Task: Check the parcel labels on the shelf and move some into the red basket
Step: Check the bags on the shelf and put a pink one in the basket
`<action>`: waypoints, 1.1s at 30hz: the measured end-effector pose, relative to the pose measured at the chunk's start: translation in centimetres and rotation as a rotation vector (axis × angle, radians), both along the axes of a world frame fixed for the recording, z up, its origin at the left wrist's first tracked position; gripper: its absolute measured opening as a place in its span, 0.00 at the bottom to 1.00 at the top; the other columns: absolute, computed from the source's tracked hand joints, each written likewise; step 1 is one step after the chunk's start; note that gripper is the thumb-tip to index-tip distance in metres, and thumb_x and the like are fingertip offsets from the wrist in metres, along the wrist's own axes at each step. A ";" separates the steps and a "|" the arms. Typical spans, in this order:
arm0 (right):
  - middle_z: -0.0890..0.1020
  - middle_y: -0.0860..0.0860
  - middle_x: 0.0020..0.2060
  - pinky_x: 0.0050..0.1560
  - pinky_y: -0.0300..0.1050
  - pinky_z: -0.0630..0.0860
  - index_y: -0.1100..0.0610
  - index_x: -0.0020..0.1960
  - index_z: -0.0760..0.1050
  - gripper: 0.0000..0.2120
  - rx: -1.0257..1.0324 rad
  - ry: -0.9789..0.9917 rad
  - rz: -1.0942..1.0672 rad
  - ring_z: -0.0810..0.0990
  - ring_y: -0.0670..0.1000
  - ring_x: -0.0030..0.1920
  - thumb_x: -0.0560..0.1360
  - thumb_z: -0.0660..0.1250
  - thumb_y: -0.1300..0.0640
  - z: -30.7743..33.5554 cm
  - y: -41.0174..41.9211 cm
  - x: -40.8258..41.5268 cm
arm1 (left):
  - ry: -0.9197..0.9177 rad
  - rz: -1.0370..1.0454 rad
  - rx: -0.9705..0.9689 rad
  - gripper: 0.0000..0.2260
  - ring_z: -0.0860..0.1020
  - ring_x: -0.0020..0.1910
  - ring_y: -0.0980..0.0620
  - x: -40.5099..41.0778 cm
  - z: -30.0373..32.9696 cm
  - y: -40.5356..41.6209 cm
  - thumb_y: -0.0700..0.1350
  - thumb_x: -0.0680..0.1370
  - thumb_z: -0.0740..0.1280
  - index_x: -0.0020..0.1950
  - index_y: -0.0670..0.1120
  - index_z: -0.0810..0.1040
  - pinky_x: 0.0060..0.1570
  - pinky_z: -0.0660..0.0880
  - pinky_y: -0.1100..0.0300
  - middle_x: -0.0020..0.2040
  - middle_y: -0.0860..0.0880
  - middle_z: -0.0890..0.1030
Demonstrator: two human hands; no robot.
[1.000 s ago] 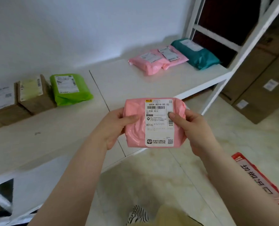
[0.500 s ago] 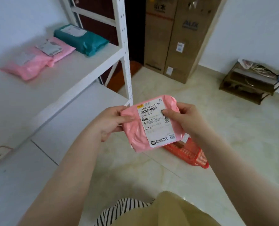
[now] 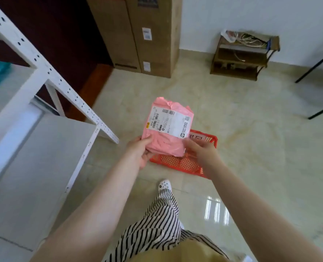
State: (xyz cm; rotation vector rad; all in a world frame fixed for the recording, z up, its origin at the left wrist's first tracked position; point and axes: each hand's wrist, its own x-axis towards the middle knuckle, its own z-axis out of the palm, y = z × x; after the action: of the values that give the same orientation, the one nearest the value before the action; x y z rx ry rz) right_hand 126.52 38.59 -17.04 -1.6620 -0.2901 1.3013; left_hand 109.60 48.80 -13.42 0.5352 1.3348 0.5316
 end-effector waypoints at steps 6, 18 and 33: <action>0.88 0.55 0.47 0.53 0.57 0.82 0.57 0.58 0.80 0.12 -0.079 0.166 -0.208 0.87 0.56 0.46 0.76 0.73 0.58 -6.8 2.5 3.8 | 0.044 -0.066 -0.161 0.04 0.80 0.38 0.48 9.5 -7.3 2.8 0.37 0.78 0.68 0.50 0.44 0.77 0.29 0.80 0.61 0.41 0.44 0.81; 0.85 0.62 0.52 0.50 0.62 0.83 0.58 0.59 0.78 0.11 -0.287 0.346 -0.522 0.85 0.65 0.49 0.77 0.69 0.64 -25.3 5.8 13.9 | 0.189 -0.283 -0.339 0.05 0.82 0.48 0.44 21.3 -27.9 6.9 0.39 0.75 0.71 0.48 0.47 0.80 0.41 0.80 0.56 0.51 0.42 0.83; 0.83 0.57 0.51 0.53 0.62 0.82 0.53 0.61 0.73 0.10 -0.501 0.224 -0.517 0.85 0.61 0.49 0.80 0.64 0.60 -61.4 5.3 16.4 | 0.362 -0.162 -0.481 0.16 0.84 0.49 0.40 24.9 -68.5 2.8 0.45 0.69 0.78 0.54 0.40 0.82 0.56 0.79 0.45 0.49 0.39 0.85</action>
State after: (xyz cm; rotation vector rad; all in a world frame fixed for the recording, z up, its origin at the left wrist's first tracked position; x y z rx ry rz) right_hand 142.93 43.87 -78.48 -1.8063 0.6114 1.1931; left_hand 134.48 51.57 -81.90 0.3424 1.6799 -0.0334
